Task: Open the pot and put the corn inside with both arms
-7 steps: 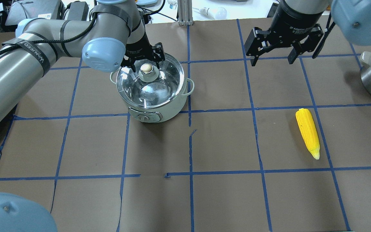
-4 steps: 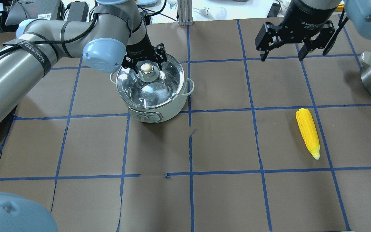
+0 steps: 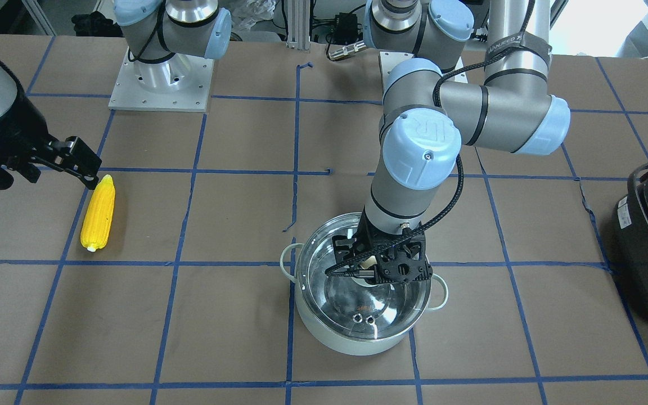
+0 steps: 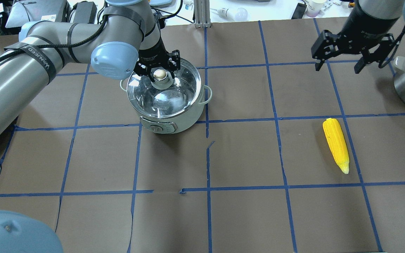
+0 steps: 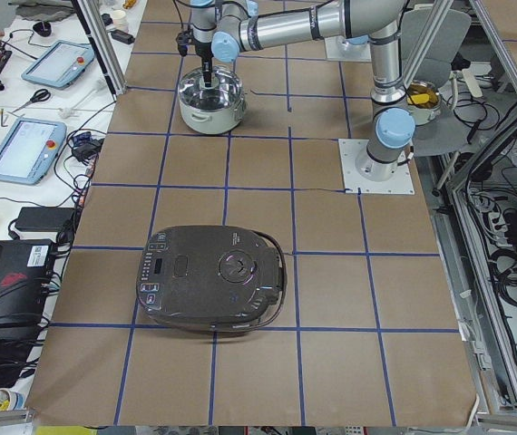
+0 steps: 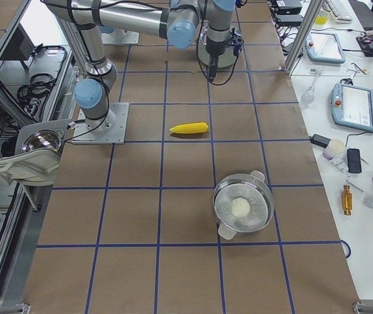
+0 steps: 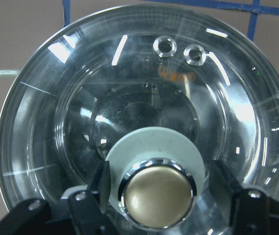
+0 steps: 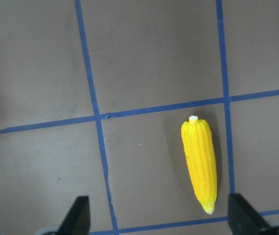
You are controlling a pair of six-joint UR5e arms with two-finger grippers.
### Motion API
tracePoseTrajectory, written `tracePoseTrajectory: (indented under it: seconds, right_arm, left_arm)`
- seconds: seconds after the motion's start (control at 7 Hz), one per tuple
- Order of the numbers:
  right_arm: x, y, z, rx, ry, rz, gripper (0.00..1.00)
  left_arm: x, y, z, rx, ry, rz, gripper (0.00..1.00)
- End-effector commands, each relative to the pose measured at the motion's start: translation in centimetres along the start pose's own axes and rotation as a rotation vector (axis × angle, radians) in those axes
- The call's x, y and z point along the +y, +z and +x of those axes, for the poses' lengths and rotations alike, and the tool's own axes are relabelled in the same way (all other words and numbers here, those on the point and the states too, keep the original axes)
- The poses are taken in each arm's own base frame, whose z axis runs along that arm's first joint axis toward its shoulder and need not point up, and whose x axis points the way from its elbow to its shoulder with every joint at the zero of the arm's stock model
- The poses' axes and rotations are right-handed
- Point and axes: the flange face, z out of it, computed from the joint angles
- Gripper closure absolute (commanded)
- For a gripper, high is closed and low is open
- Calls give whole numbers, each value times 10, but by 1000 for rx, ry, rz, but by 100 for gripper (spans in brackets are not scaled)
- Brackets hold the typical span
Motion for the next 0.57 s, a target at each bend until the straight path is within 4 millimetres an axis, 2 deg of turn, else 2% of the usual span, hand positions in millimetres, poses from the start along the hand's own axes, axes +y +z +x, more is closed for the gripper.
tracePoseTrajectory:
  seconds: [0.0, 0.14, 0.29, 0.43]
  right_arm:
    - [-2, 90, 26, 6, -62, 1, 0]
    - [1, 142, 28, 9, -140, 9, 0]
    - [10, 177, 27, 23, -167, 53, 0]
    - [23, 200, 28, 49, -205, 51, 0]
  left_arm:
    - [3, -1, 0, -5, 1, -13, 65]
    - [5, -4, 0, -6, 1, -19, 71]
    - [5, -13, 0, -3, 1, -14, 75]
    - [8, -24, 1, 0, 4, -10, 76]
